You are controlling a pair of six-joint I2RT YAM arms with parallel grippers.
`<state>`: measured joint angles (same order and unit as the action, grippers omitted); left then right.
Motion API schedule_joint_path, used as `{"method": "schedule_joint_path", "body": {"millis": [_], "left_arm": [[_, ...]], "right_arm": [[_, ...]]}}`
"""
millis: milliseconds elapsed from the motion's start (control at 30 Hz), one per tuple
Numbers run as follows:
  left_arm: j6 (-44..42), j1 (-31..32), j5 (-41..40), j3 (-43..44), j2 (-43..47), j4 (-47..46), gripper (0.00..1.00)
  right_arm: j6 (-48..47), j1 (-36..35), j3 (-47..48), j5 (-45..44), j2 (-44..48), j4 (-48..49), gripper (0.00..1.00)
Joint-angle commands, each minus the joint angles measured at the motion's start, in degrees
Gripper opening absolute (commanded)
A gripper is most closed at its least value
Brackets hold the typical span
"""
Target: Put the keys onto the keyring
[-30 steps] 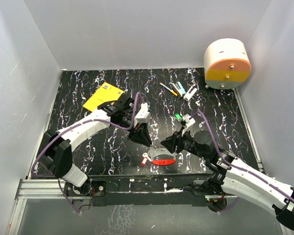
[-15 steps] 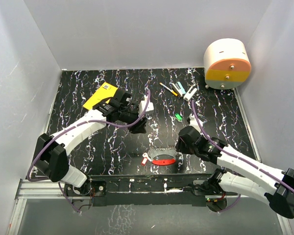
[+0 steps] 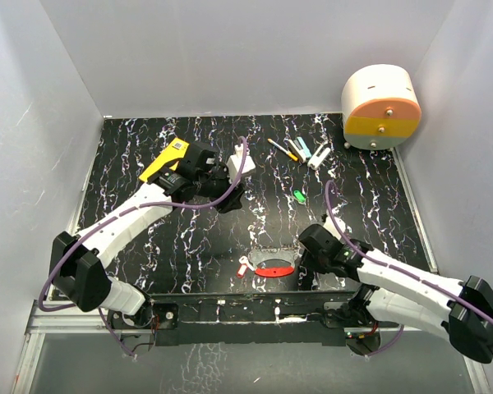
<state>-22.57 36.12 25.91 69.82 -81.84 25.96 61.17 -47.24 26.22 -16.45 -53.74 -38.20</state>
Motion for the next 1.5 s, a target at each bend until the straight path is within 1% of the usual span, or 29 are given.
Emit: {"method": "schedule_joint_path", "body": {"millis": [0, 167, 267, 400, 500, 600, 733, 833, 1000, 1100, 1300, 1467], "left_arm": [[3.4, -0.1, 1.6, -0.7, 2.1, -2.3, 0.43], [4.7, 0.1, 4.3, -3.2, 2.2, -4.3, 0.43], [4.4, 0.3, 4.9, -3.7, 2.0, -5.0, 0.42], [3.6, 0.4, 5.6, -3.4, 1.8, -5.5, 0.42], [3.0, 0.4, 5.8, -3.5, 1.9, -5.6, 0.42], [2.6, 0.4, 6.0, -4.2, 2.5, -5.6, 0.42], [2.3, 0.4, 5.9, -5.0, 3.2, -5.7, 0.42], [1.9, 0.4, 5.4, -5.5, 3.2, -5.6, 0.42], [1.6, 0.4, 5.0, -6.1, 4.9, -5.8, 0.42], [1.3, 0.4, 4.9, -6.3, 5.1, -5.8, 0.42], [1.1, 0.4, 5.0, -6.5, 4.8, -6.1, 0.42], [1.3, 0.4, 5.2, -6.5, 4.5, -6.4, 0.41]], "right_arm": [[10.0, -0.1, -1.3, -1.4, 1.9, 5.1, 0.29], [20.4, -0.1, -5.6, -1.1, 7.9, 7.1, 0.27], [26.3, -0.1, -9.3, -1.3, 11.8, 6.9, 0.27], [31.2, -0.1, -11.1, -2.3, 15.4, 8.9, 0.34], [33.9, -0.1, -10.7, -3.3, 14.0, 8.8, 0.38], [35.2, -0.1, -10.4, -3.1, 11.3, 10.9, 0.42], [37.0, -0.1, -10.3, -2.9, 8.1, 12.2, 0.43], [37.9, 0.0, -11.0, -2.6, 8.0, 13.5, 0.42], [39.2, -0.1, -12.9, -2.7, 8.9, 14.7, 0.34], [40.0, -0.1, -13.4, -3.5, 9.8, 13.8, 0.23], [41.0, -0.1, -14.0, -5.7, 11.5, 12.4, 0.20], [40.5, -0.1, -13.7, -8.8, 12.5, 11.3, 0.08]]}}
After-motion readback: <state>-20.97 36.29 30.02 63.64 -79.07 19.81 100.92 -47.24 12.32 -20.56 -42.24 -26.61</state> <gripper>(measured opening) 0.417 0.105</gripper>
